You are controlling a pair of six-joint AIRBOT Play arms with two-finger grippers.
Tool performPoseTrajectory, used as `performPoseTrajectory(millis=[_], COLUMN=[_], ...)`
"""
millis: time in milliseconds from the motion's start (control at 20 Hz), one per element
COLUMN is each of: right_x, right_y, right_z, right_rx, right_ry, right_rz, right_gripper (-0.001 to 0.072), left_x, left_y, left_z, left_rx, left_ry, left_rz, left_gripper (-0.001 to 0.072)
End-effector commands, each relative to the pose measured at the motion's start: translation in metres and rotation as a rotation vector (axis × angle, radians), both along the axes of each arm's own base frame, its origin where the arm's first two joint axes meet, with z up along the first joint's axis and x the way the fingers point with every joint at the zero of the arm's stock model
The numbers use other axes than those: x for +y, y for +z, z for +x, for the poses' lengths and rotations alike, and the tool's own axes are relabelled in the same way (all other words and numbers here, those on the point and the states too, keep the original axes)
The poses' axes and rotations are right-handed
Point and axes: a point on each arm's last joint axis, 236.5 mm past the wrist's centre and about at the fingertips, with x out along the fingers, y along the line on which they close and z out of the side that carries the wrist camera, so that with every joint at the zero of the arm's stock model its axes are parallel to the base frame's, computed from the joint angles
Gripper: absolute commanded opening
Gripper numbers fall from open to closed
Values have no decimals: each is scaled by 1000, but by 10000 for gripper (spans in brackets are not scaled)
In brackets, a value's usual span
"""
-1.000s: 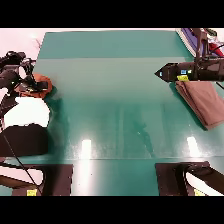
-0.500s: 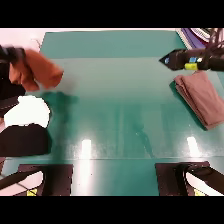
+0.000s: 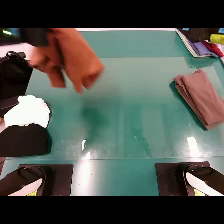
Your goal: Fold the shirts.
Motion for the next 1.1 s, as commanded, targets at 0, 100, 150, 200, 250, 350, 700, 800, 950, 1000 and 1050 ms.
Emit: performPoseTrajectory(millis=[0, 100, 150, 200, 250, 350, 700, 800, 950, 1000, 1050], right_x=[0, 0, 0, 1, 1, 1, 1, 1, 1, 1, 1], right_y=[14, 13, 12, 11, 9, 7, 6, 6, 5, 5, 5], right_z=[-4, -5, -5, -6, -7, -8, -8, -8, -8, -8, -8], right_rx=[-30, -29, -23, -19, -12, -4, 0, 1, 2, 3, 4], right_ry=[5, 5, 8, 10, 12, 16, 18, 18, 19, 19, 19], right_rz=[1, 0, -3, -5, -9, -13, -16, -15, -16, -16, -16], right_gripper=[22, 23, 22, 22, 22, 22, 22, 22, 22, 22, 22], left_x=[-94, -128, -137, -136, -128, -91, -10, -28, -56, -67, -78], left_y=[-53, -96, -118, -138, -156, -185, -322, -359, -399, -405, -410], left_z=[-17, -13, -7, 3, 16, 47, 49, 33, 11, 5, 1], left_rx=[157, 291, 346, 380, 416, 492, 861, 923, 1016, 1028, 1030], left_ry=[-201, -254, -258, -240, -209, -105, 94, 70, 28, 12, -4], left_rz=[-9, -40, -37, -18, -5, 5, -196, -250, -236, -230, -223], left_gripper=[30, 587, 701, 701, 701, 701, 701, 701, 701, 701, 701])
